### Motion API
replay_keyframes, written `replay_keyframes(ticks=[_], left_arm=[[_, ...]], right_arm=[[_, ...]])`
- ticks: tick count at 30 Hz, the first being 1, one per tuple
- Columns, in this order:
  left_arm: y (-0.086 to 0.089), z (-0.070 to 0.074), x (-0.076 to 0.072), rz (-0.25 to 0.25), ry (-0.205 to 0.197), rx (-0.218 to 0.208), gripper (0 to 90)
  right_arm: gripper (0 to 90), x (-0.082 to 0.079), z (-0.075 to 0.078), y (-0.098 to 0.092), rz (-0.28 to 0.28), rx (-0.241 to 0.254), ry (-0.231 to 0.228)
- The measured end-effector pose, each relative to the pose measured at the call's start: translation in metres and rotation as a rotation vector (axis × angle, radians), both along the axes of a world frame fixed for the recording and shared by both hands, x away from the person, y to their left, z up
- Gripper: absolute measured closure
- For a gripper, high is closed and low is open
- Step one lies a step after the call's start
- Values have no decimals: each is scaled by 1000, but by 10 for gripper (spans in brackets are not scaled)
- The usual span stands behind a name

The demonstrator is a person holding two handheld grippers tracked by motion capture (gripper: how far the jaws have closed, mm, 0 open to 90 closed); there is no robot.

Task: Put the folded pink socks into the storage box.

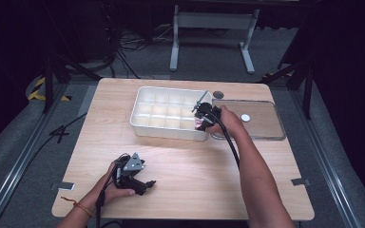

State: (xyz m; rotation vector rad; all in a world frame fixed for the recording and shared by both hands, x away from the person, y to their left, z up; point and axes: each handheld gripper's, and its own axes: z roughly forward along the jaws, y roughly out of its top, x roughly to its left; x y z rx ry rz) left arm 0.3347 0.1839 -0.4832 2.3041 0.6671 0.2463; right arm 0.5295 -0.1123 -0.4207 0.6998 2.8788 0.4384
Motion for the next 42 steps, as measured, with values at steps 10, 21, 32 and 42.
replay_keyframes(ticks=[10,21,32,42], left_arm=[[0,0,0,-6,0,-3,129],[0,0,0,-6,0,-3,130],[0,0,0,0,0,-4,133],[0,0,0,-4,0,0,133]], right_arm=[[588,-5,22,-13,-19,48,-45],[808,-7,37,-13,-69,156,-118],[890,-6,11,-11,-62,136,-89],[900,-3,0,-5,-85,108,-48]])
